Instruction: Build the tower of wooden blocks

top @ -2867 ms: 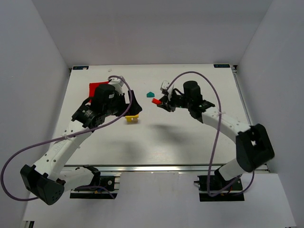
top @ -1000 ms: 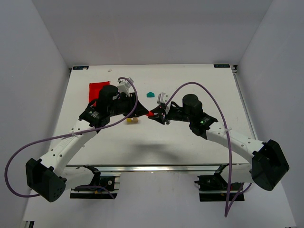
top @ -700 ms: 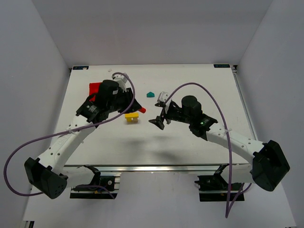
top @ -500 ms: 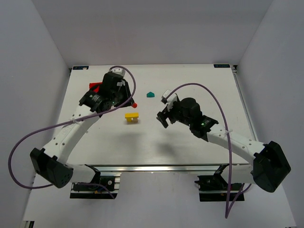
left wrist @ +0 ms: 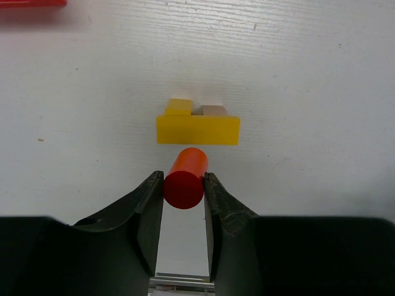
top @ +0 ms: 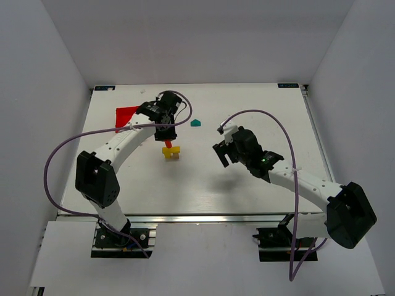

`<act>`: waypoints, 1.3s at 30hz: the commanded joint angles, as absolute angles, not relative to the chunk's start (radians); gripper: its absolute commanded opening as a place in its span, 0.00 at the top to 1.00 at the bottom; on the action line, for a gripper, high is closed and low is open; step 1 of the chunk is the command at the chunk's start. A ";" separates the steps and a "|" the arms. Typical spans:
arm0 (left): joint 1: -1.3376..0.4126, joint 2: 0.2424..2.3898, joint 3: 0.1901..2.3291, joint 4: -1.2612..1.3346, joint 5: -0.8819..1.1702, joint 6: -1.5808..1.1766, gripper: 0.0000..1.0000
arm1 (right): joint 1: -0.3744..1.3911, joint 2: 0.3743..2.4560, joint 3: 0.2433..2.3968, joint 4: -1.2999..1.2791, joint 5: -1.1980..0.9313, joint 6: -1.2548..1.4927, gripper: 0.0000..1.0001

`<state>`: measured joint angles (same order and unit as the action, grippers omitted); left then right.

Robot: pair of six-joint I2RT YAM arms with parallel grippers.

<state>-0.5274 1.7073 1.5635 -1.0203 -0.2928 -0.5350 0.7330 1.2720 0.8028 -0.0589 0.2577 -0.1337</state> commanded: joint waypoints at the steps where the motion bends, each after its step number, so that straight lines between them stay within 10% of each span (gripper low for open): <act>1: -0.526 1.672 1.577 -1.011 -0.324 -0.526 0.93 | 0.726 1.276 0.813 -0.052 0.285 -0.130 0.11; 39: -0.529 1.718 1.491 -0.899 -0.278 -0.439 0.79 | 0.721 1.258 0.788 -0.071 0.322 -0.130 0.11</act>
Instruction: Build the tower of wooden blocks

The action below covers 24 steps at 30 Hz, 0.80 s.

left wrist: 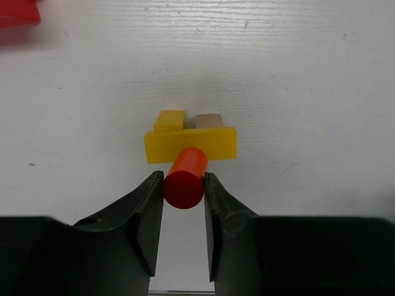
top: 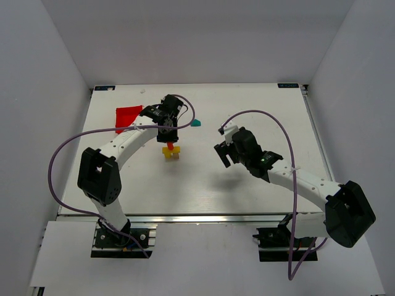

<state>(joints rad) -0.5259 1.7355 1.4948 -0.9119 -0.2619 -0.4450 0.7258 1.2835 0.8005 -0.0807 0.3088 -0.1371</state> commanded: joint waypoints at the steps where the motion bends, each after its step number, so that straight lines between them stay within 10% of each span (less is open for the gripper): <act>1: -0.529 1.717 1.491 -0.894 -0.275 -0.437 0.79 | 0.721 1.258 0.788 -0.069 0.322 -0.132 0.11; 24: -0.528 1.740 1.480 -0.882 -0.305 -0.448 0.75 | 0.721 1.258 0.782 -0.071 0.330 -0.132 0.11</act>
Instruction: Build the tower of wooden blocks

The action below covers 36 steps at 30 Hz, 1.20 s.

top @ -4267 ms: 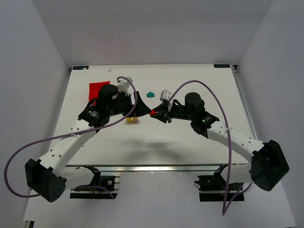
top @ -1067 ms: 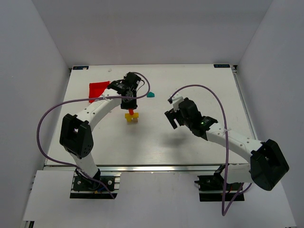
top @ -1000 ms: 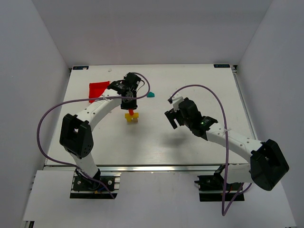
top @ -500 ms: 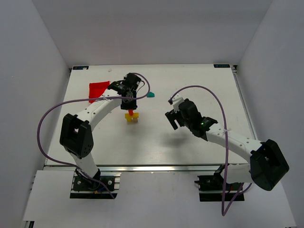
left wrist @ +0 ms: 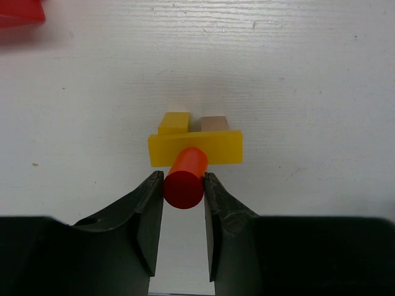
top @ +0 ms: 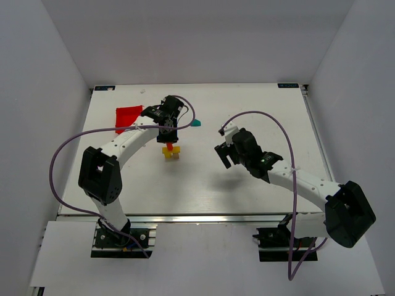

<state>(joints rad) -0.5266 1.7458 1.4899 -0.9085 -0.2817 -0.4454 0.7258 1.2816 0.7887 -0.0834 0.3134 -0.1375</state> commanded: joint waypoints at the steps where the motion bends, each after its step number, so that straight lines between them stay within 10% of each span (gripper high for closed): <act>1: -0.528 1.743 1.483 -0.884 -0.307 -0.448 0.75 | 0.721 1.258 0.785 -0.074 0.331 -0.132 0.11; 36: -0.532 1.726 1.447 -0.839 -0.268 -0.434 0.70 | 0.719 1.267 0.788 -0.086 0.334 -0.138 0.11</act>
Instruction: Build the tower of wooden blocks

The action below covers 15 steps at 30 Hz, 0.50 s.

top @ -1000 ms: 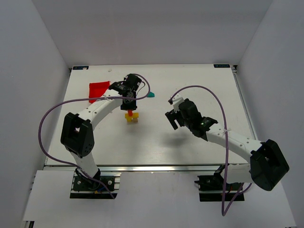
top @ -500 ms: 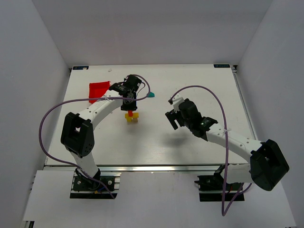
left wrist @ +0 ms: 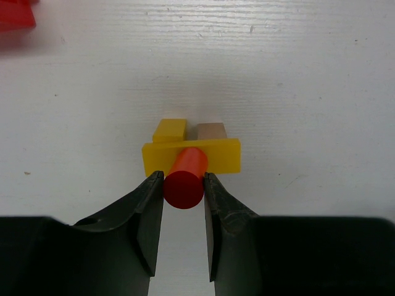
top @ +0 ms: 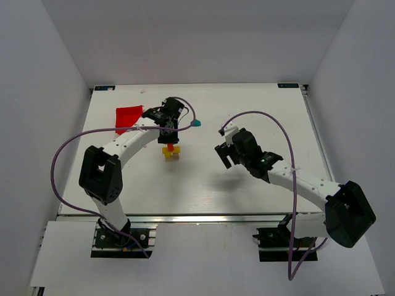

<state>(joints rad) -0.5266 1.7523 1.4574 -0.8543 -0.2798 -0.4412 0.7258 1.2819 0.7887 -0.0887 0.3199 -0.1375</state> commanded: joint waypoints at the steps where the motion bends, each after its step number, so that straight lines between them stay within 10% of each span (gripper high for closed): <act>1: -0.532 1.727 1.445 -0.839 -0.267 -0.436 0.70 | 0.721 1.266 0.788 -0.087 0.331 -0.140 0.11; 15: -0.534 1.717 1.442 -0.853 -0.282 -0.440 0.50 | 0.721 1.266 0.788 -0.089 0.336 -0.143 0.11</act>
